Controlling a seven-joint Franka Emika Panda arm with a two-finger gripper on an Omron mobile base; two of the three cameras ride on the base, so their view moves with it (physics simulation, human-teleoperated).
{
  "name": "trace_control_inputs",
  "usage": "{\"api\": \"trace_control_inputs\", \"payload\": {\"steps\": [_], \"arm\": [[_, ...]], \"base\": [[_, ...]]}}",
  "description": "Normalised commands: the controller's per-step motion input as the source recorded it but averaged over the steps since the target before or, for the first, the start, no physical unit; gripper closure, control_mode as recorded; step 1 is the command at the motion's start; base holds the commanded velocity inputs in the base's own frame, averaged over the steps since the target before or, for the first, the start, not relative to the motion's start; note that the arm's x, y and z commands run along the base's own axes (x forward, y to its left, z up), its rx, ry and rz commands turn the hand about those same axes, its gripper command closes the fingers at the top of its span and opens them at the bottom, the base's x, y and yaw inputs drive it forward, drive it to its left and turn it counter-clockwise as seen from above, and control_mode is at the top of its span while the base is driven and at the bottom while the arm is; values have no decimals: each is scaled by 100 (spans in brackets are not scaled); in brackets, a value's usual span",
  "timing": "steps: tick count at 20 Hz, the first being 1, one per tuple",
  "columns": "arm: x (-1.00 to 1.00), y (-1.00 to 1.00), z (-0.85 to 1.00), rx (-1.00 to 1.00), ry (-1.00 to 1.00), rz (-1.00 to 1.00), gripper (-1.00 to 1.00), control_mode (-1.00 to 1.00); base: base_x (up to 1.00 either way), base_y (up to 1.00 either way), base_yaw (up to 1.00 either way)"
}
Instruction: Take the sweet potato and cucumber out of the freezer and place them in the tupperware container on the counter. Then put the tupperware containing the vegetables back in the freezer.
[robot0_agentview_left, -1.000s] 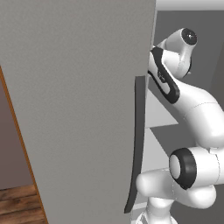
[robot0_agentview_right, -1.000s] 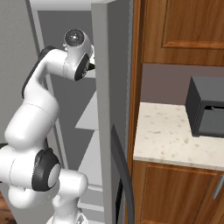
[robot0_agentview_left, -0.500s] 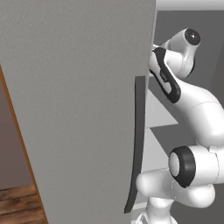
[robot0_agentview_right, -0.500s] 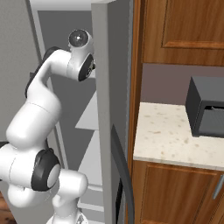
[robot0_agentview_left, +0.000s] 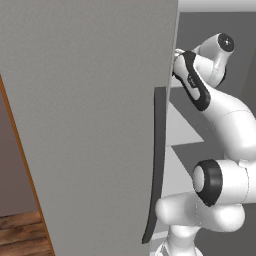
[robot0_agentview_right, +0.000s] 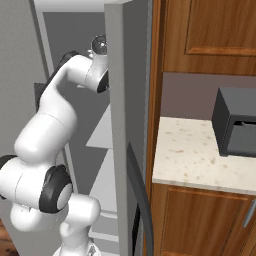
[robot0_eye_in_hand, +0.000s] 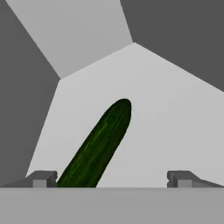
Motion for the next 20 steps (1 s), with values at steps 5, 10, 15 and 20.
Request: {"api": "trace_control_inputs", "payload": {"steps": [5,10,15,20], "arm": [[37,-1,-4,2,8,0,-100,-100],[37,3,0,0,8,0,-100,-100],[29,0,-14,0,9,0,-100,-100],[16,3,-32,0,8,0,-100,-100]], "base": [[0,0,0],[0,0,0],[0,0,0],[0,0,0]]}}
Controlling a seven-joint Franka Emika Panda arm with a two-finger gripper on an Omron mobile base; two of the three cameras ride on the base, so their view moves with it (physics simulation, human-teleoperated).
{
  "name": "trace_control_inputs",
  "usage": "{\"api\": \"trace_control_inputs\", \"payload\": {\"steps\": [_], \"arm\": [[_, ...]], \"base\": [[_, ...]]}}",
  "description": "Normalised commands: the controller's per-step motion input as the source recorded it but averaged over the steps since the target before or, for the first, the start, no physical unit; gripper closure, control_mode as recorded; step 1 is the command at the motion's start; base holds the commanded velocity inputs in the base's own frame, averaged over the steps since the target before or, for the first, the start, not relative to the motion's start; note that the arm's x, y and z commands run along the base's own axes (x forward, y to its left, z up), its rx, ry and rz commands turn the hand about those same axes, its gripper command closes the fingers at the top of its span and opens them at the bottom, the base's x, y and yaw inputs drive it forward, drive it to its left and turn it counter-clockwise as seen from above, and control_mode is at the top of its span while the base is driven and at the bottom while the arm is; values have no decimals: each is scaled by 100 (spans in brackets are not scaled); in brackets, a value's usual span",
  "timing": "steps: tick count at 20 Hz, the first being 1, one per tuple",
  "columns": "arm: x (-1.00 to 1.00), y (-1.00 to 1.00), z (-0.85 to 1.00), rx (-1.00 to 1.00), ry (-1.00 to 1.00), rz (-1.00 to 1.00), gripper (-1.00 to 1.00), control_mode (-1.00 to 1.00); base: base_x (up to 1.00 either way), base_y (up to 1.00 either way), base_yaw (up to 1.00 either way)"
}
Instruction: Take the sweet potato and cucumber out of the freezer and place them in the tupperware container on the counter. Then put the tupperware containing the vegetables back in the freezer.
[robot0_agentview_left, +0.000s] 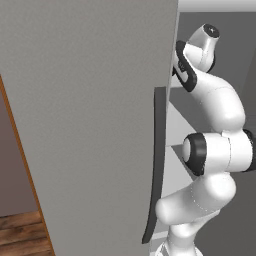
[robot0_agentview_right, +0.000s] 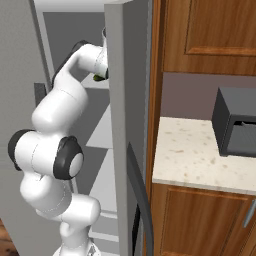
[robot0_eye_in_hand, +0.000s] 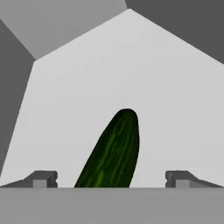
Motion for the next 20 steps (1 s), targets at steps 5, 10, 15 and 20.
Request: {"api": "trace_control_inputs", "payload": {"steps": [5,10,15,20], "arm": [[8,13,-45,0,8,0,-100,-100],[0,31,-58,0,6,0,100,-100],[-5,19,-56,0,2,0,100,-100],[-28,0,-45,0,0,-1,100,-100]], "base": [[0,0,0],[0,0,0],[0,0,0],[0,0,0]]}}
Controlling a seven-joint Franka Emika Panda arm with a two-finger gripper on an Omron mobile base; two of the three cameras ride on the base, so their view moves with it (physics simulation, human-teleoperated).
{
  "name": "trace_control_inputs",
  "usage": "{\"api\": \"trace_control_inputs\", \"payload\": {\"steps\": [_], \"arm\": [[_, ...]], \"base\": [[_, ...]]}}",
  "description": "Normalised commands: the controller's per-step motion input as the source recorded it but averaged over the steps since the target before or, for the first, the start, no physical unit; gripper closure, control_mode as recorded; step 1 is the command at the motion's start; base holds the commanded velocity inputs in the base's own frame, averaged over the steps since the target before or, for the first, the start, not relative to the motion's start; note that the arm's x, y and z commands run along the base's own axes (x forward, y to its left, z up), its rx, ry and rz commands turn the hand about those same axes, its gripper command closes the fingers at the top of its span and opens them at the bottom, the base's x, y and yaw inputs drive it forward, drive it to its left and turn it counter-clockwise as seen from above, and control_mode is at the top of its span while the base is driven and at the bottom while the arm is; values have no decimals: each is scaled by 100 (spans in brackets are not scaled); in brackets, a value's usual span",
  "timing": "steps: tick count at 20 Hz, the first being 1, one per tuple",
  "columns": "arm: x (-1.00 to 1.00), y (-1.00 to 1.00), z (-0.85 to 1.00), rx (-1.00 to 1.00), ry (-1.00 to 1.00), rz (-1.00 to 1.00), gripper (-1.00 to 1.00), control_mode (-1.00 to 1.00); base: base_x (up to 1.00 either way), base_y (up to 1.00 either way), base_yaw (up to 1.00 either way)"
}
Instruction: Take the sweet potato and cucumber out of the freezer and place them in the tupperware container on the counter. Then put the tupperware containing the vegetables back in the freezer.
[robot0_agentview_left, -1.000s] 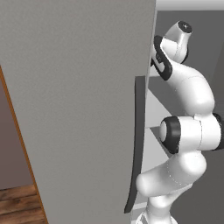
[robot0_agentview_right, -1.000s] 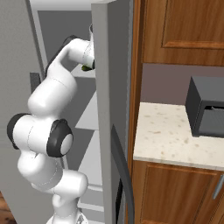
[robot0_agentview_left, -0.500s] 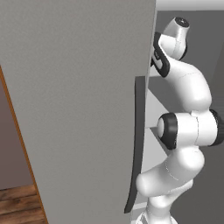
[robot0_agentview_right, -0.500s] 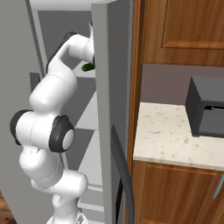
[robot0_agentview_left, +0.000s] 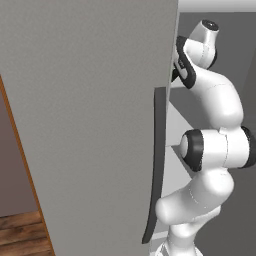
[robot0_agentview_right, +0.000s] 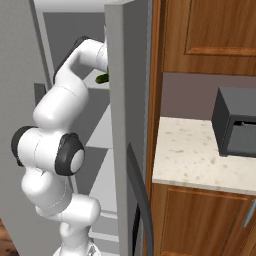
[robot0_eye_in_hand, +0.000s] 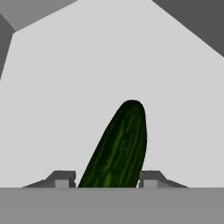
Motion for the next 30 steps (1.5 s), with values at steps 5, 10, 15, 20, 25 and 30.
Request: {"api": "trace_control_inputs", "payload": {"steps": [5,10,15,20,25,30], "arm": [[-54,0,-15,0,-8,0,100,-100],[-100,1,0,0,-27,0,100,-100],[-100,0,0,0,-21,-3,100,-100],[-100,0,0,0,-11,-2,100,-100],[-100,13,-2,-3,0,0,100,-100],[-89,26,-20,-8,15,0,100,-100]], "base": [[0,0,0],[0,0,0],[0,0,0],[0,0,0],[0,0,0],[0,0,0]]}}
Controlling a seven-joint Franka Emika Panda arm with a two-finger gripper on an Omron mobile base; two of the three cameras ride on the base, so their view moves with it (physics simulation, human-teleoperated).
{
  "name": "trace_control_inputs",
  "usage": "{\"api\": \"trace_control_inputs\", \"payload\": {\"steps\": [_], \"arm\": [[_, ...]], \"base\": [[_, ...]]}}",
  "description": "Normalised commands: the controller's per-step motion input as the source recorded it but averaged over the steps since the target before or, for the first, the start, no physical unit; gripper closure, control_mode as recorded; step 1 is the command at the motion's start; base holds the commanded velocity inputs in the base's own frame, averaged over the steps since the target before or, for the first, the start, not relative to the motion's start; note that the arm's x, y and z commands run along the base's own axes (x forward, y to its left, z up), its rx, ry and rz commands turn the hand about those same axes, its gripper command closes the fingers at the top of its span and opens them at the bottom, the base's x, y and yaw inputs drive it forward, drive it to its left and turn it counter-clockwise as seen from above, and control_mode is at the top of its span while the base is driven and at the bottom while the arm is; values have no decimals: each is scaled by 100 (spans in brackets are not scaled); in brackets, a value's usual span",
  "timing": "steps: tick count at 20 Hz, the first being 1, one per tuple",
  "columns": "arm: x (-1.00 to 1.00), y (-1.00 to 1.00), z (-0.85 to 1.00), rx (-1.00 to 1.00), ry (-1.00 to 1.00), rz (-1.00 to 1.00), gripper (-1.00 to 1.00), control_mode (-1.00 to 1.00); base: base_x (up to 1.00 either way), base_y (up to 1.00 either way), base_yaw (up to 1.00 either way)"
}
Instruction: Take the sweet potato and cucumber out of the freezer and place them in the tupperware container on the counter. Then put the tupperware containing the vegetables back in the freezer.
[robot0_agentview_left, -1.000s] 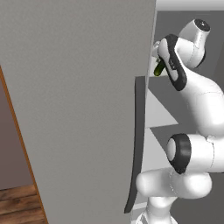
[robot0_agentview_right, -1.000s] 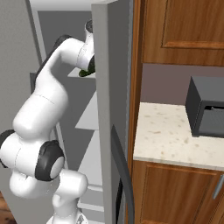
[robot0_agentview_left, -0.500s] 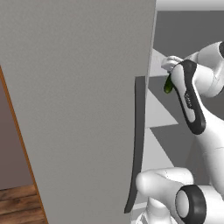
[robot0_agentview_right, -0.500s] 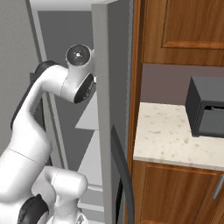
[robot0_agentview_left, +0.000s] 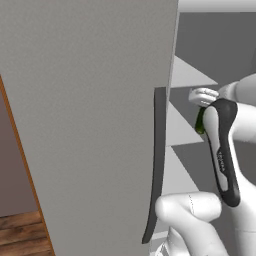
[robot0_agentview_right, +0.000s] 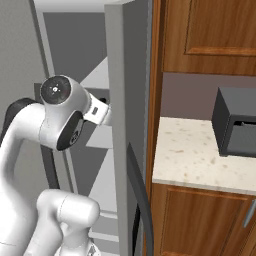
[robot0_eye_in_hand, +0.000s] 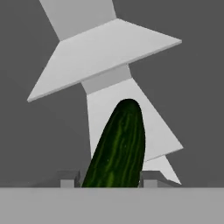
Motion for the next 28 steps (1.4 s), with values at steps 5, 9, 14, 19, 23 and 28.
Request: {"api": "trace_control_inputs", "payload": {"steps": [5,9,14,19,23,28], "arm": [[-41,23,-15,-5,28,0,100,-100],[-26,29,-15,-4,28,0,100,-100],[-57,12,-6,-1,0,0,100,100],[0,0,0,0,0,0,100,100],[0,0,0,0,0,0,100,100],[0,0,0,0,0,0,100,100]], "base": [[0,0,0],[0,0,0],[-40,5,0],[-100,5,0],[-100,3,0],[-95,-19,-4]]}}
